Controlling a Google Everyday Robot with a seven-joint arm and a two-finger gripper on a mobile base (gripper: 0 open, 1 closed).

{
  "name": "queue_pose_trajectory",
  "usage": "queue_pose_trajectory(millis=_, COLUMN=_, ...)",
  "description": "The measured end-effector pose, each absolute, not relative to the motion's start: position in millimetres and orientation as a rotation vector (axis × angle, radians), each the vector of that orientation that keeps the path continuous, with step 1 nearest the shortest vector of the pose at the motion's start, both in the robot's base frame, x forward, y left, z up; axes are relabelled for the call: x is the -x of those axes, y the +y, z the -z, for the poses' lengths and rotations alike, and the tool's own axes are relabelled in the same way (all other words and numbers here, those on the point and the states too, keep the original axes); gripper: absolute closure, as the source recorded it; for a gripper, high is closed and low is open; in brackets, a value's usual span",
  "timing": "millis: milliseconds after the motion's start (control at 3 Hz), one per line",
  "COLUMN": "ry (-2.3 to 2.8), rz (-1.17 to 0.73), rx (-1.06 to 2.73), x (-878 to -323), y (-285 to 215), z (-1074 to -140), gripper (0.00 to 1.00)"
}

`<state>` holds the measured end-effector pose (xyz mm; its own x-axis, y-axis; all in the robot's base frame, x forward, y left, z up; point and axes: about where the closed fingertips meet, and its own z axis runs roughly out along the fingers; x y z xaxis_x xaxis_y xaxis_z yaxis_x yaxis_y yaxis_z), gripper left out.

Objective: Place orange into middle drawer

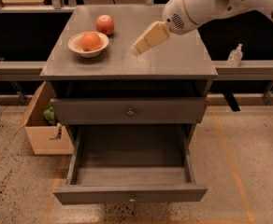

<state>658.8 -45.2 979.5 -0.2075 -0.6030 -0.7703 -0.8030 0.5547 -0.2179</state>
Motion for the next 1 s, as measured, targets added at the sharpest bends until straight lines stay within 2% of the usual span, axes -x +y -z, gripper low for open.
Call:
queue_pose_trajectory(millis=333, ry=1.889, rz=-0.236, rx=1.055, x=-691, y=-37, z=-971, gripper=0.00)
queue_pose_trajectory(millis=1000, ry=1.846, rz=-0.320, rx=1.053, x=-734, y=24, z=-959, gripper=0.00)
